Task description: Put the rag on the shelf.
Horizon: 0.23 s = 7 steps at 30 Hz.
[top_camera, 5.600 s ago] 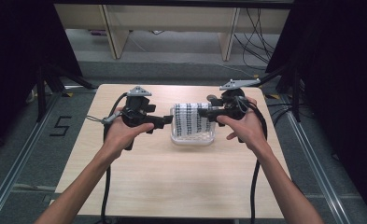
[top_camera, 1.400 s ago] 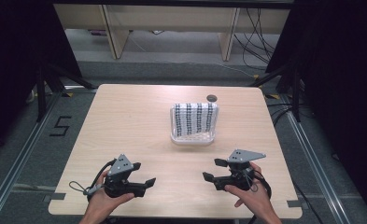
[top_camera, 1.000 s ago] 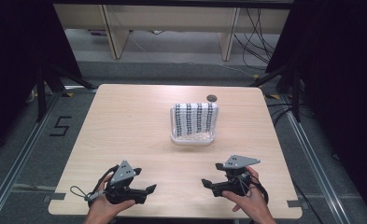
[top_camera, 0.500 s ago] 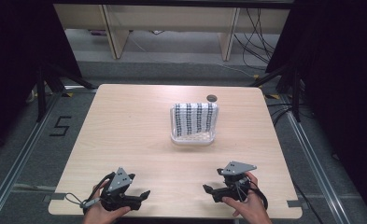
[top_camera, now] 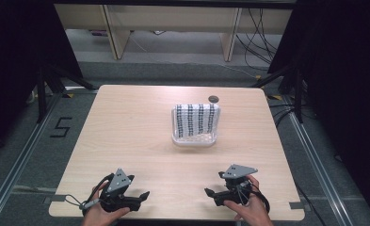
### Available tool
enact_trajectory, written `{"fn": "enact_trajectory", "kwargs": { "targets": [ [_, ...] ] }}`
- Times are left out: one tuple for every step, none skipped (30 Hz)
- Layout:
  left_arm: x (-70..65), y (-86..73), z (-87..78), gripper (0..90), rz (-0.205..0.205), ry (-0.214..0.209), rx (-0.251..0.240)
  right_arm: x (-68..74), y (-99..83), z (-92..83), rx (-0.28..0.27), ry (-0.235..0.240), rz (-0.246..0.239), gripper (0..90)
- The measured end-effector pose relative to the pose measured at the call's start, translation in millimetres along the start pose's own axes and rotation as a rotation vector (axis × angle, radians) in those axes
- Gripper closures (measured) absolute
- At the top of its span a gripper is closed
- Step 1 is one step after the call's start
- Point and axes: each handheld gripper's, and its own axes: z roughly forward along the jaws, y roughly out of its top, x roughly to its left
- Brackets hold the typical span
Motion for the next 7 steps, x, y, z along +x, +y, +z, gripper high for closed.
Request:
{"fn": "enact_trajectory", "kwargs": {
  "targets": [
    [0.5, -0.7, 1.0, 19.2, 0.005, 0.011, 0.001, 0.3, -0.4, 0.7, -0.003, 0.002, 0.006, 19.6],
    [0.4, -0.9, 1.3, 19.3, 0.002, -0.001, 0.002, -0.3, -0.5, 0.6, 0.004, 0.002, 0.005, 19.5],
    [0.4, -1.3, 1.9, 19.3, 0.002, 0.001, -0.001, -0.3, -0.6, 0.5, 0.008, 0.0, 0.012, 19.5],
    [0.8, -1.7, 2.5, 19.2, 0.006, 0.0, -0.002, -0.9, -0.9, 0.9, 0.003, 0.001, 0.009, 19.5],
    [0.6, -1.9, 2.9, 19.3, 0.002, 0.002, 0.001, -1.6, -0.9, 1.2, 0.002, 0.005, 0.003, 19.5],
    [1.2, -2.5, 3.3, 19.3, 0.005, 0.0, 0.003, -2.2, -1.1, 1.6, 0.001, 0.006, 0.003, 19.5],
    [1.9, -2.8, 4.5, 19.2, 0.001, 0.006, 0.006, -2.9, -1.3, 1.9, 0.004, 0.006, 0.006, 19.5]
  ]
}}
